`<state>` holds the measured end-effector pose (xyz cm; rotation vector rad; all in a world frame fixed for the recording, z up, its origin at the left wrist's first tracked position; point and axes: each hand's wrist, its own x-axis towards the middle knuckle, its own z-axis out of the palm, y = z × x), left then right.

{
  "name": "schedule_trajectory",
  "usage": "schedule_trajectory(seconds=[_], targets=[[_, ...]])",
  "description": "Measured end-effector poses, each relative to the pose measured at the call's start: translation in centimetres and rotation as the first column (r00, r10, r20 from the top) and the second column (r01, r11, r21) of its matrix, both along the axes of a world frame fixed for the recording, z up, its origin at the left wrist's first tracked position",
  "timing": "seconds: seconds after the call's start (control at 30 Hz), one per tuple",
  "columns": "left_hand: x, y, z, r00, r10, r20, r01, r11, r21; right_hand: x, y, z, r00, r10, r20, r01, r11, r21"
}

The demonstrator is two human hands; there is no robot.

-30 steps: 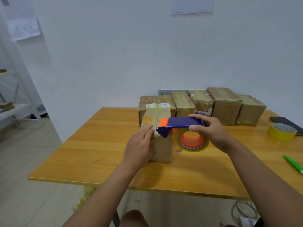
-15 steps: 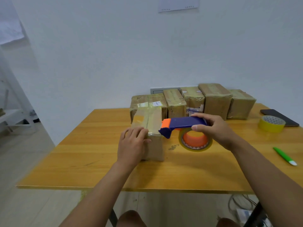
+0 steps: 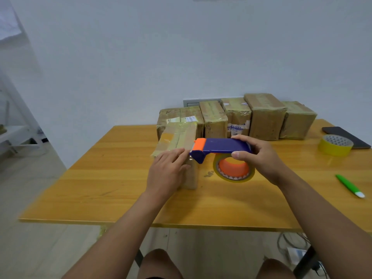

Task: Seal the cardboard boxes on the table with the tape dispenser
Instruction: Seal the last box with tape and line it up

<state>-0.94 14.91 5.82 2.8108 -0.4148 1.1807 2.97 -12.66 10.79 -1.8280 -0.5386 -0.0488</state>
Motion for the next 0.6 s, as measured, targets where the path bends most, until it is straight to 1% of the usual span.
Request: schedule_trajectory(seconds=[0.13,0.2,0.33,0.47,0.53,0.6], targets=[[0.1,0.1,-0.2,1.000,0.006,0.015,-0.006,1.000,0.008,-0.1,-2.5,-0.4,1.000,-0.031,0.002,0.031,0.999,0.012],[0.3,0.0,-0.2,1.000,0.020,0.002,-0.020,1.000,0.010,-0.1,-4.0,-0.1,1.000,-0.013,-0.006,0.013,1.000,-0.013],[0.2,-0.5,0.0,0.997,0.050,-0.050,-0.050,0.999,0.000,0.0,-4.2,1.9,0.998,0.038,0.049,-0.028,0.981,-0.191],[-0.2,-0.7,0.4,0.995,0.051,-0.085,-0.052,0.999,-0.009,0.9,-2.6,5.0,0.987,0.099,0.127,-0.042,0.918,-0.393],[-0.2,-0.7,0.6,0.994,0.055,-0.090,-0.055,0.998,0.006,1.1,-1.6,6.3,0.985,0.118,0.123,-0.048,0.885,-0.464],[-0.2,-0.7,0.8,0.994,0.063,-0.095,-0.062,0.998,0.012,1.5,-0.8,7.2,0.989,0.112,0.101,-0.049,0.870,-0.491]])
